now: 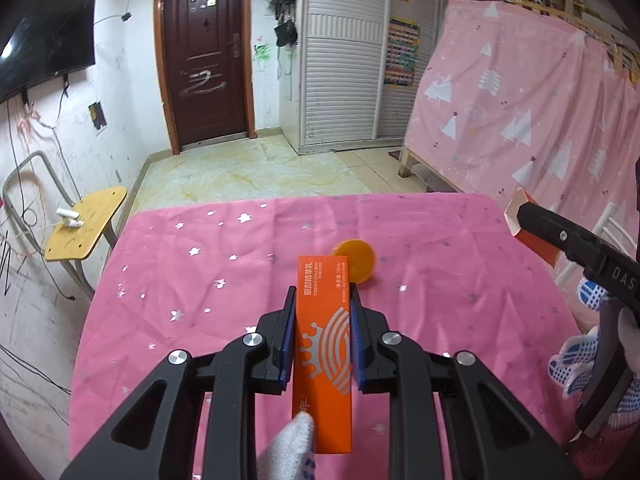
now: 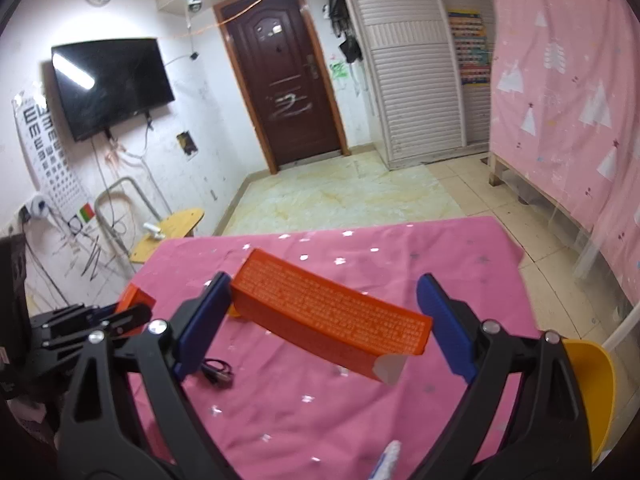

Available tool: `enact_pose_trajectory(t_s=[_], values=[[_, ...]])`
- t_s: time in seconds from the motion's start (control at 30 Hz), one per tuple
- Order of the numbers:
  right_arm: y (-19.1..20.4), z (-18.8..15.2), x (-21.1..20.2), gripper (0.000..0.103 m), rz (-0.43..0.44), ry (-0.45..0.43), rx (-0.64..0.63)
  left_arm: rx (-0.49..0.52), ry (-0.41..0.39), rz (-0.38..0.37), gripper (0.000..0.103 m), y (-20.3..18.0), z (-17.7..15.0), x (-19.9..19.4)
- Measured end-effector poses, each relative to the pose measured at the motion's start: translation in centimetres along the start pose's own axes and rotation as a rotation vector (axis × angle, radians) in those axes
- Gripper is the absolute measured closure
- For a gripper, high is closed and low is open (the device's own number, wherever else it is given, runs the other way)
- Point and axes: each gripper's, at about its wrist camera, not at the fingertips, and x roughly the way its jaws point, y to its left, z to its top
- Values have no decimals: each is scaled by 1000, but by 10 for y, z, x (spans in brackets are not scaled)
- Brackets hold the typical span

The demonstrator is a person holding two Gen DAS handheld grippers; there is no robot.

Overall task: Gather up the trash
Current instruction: 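Carry both orange boxes toward the yellow bin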

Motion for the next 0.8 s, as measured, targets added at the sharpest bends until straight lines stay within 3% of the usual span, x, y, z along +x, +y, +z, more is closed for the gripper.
enact_pose_trajectory(t_s=[0.8], values=[[-157, -30, -91, 13, -196, -134, 212, 229, 3, -83, 88, -152, 3, -2]])
